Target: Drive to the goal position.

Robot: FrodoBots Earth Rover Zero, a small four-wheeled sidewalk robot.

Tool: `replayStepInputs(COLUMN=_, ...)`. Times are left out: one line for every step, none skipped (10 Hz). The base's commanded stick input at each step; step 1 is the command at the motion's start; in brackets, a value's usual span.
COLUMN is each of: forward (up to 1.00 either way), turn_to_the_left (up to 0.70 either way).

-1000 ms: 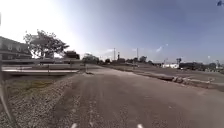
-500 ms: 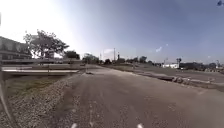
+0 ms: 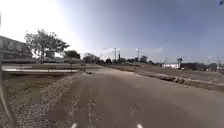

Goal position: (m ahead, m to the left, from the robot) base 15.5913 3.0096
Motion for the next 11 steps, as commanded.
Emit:
replayStepInputs(forward=0.70, turn_to_the_left=0.00)
replayStepInputs(forward=0.70, turn_to_the_left=0.00)
replayStepInputs(forward=0.70, turn_to_the_left=0.00)
replayStepInputs(forward=0.70, turn_to_the_left=0.00)
replayStepInputs(forward=0.70, turn_to_the_left=0.00)
replayStepInputs(forward=0.70, turn_to_the_left=0.00)
replayStepInputs(forward=0.70, turn_to_the_left=0.00)
replayStepInputs(forward=0.70, turn_to_the_left=0.00)
replayStepInputs(forward=0.70, turn_to_the_left=0.00)
replayStepInputs(forward=0.70, turn_to_the_left=0.00)
replayStepInputs(forward=0.70, turn_to_the_left=0.00)
